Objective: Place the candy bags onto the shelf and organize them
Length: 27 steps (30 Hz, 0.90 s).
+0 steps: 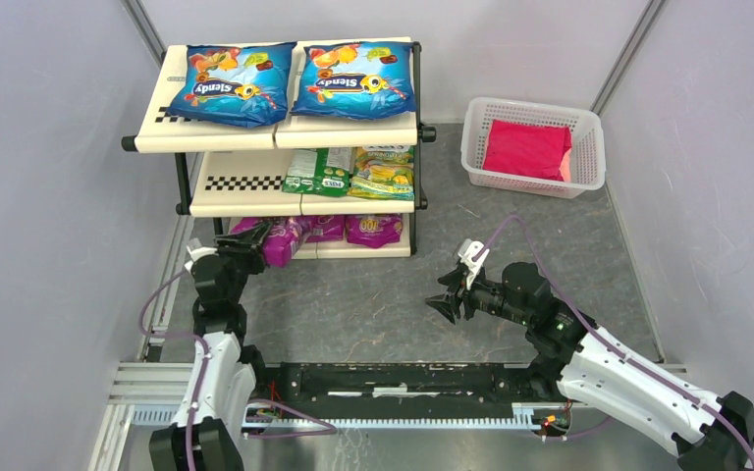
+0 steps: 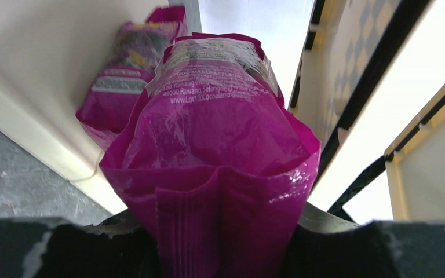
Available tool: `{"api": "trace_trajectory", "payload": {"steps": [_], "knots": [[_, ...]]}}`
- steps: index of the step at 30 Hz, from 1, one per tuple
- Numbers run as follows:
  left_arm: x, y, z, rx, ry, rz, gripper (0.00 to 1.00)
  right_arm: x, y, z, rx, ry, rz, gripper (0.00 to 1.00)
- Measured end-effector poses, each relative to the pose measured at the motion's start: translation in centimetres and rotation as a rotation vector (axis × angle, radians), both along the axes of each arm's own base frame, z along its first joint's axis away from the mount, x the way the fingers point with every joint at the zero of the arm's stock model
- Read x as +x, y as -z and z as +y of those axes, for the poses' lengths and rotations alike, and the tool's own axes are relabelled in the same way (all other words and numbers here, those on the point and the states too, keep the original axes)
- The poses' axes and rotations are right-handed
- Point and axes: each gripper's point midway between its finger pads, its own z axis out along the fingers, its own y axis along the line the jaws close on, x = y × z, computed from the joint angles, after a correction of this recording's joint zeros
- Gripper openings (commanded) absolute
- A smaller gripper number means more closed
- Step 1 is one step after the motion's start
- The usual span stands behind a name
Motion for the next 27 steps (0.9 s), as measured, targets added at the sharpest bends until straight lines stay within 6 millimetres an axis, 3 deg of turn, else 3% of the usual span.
{"api": "trace_trajectory", "payload": {"steps": [7, 10, 15, 27], "knots": [[0.6, 1.8, 3.0, -0.005, -0.162, -0.006, 0.51, 0.0, -0.4, -0.1, 0.012, 0.003, -0.012, 0.62], [1.0, 1.7, 4.1, 0.003, -0.216, -0.019, 0.52, -0.1, -0.7, -0.1, 0.018, 0.002, -0.017, 0.62], [1.6, 1.1, 5.4, 0.017, -0.28, -0.049, 0.52, -0.1, -0.7, -0.1, 0.019, 0.002, -0.018, 0.62], [3.4, 2.3, 7.5, 0.032, -0.374, -0.052, 0.51, -0.1, -0.7, -0.1, 0.02, 0.002, -0.016, 0.62]]}}
